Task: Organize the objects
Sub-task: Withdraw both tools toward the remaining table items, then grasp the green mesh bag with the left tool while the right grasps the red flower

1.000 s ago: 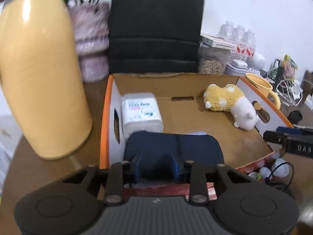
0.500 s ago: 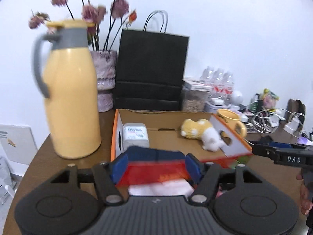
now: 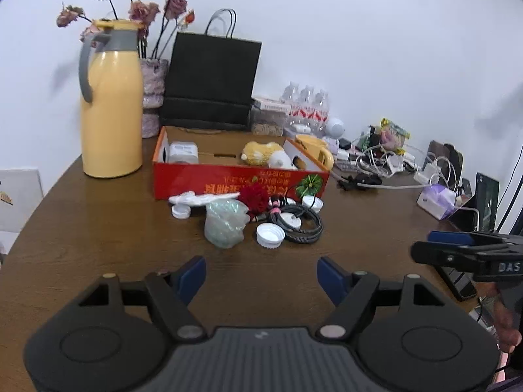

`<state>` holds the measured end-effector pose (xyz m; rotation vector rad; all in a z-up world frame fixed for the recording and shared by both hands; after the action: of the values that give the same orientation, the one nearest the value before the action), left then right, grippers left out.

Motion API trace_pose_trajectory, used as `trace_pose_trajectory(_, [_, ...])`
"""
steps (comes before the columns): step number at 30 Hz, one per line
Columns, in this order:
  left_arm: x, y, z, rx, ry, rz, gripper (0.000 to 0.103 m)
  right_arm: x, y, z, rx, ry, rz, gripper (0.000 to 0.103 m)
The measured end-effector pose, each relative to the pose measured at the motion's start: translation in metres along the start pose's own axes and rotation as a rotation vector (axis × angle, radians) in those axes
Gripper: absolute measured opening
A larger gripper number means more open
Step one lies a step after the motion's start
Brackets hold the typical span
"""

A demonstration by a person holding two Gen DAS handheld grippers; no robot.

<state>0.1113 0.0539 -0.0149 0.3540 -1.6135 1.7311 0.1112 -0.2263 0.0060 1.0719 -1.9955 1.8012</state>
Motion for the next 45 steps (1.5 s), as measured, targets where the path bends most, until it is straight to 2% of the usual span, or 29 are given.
trace_pose_trajectory(2, [0.0,0.001,0.001,-0.002,-0.018,0.02,0.078,0.005,0.002,-0.001,0.003,0.029,0.022,0.091])
trace_pose_trajectory(6, [-0.02,0.0,0.002,0.012,-0.062,-0.015,0.077,-0.017,0.004,0.0,0.007,0.093,0.0,0.086])
trace_pose_trajectory(10, [-0.048,-0.008,-0.003,-0.015,-0.082,-0.01,0.077,-0.041,-0.002,0.004,-0.009,0.05,-0.02,0.079])
trace_pose_trajectory(14, [-0.087,-0.031,-0.016,-0.006,-0.119,-0.026,0.075,-0.076,-0.022,0.007,-0.029,0.041,-0.019,0.07])
trace_pose_trajectory(20, [-0.136,-0.055,-0.029,0.006,-0.09,-0.022,0.075,-0.138,-0.063,0.0,-0.015,-0.007,-0.011,0.068])
trace_pose_trajectory(22, [-0.153,-0.058,-0.029,-0.002,-0.1,-0.059,0.073,-0.16,-0.073,-0.001,-0.006,-0.018,-0.014,0.068])
trace_pose_trajectory(23, [-0.16,-0.058,-0.03,-0.008,-0.112,-0.076,0.069,-0.173,-0.077,-0.001,-0.014,-0.029,-0.027,0.068])
trace_pose_trajectory(26, [-0.17,-0.056,-0.036,-0.003,-0.095,-0.106,0.043,-0.21,-0.087,0.003,-0.037,-0.068,-0.055,0.068])
trace_pose_trajectory(28, [-0.17,-0.054,-0.04,0.003,-0.094,-0.1,0.038,-0.228,-0.09,0.003,-0.027,-0.073,-0.051,0.068])
trace_pose_trajectory(30, [-0.169,-0.055,-0.039,0.0,-0.099,-0.09,0.034,-0.24,-0.089,0.001,-0.012,-0.088,-0.07,0.049])
trace_pose_trajectory(31, [-0.165,-0.054,-0.039,-0.003,-0.097,-0.076,0.032,-0.241,-0.088,-0.001,-0.007,-0.103,-0.069,0.047])
trace_pose_trajectory(33, [-0.156,-0.054,-0.036,-0.005,-0.098,-0.049,0.031,-0.234,-0.087,-0.007,0.018,-0.096,-0.046,0.034])
trace_pose_trajectory(35, [-0.14,-0.054,-0.034,0.009,-0.099,-0.019,0.03,-0.219,-0.088,-0.01,0.03,-0.097,-0.009,0.031])
trace_pose_trajectory(40, [-0.084,-0.049,-0.025,0.051,-0.087,0.073,0.03,-0.142,-0.075,-0.009,0.01,-0.118,0.097,0.03])
trace_pose_trajectory(45, [-0.046,-0.028,-0.007,0.044,-0.049,0.084,0.03,-0.079,-0.037,-0.002,-0.022,-0.131,0.106,0.031])
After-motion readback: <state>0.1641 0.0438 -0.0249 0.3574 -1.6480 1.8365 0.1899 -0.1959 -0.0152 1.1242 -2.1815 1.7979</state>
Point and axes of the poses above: each gripper's, at about its wrist camera, not at the fingertips, and x roughly against the way its jaws point, z to its right, y to its underside, the point moved 2 cm from there along -x, roughly the way its jaws point, and after that the axes turned 10 degrees about -z, right-handed, at the moved point
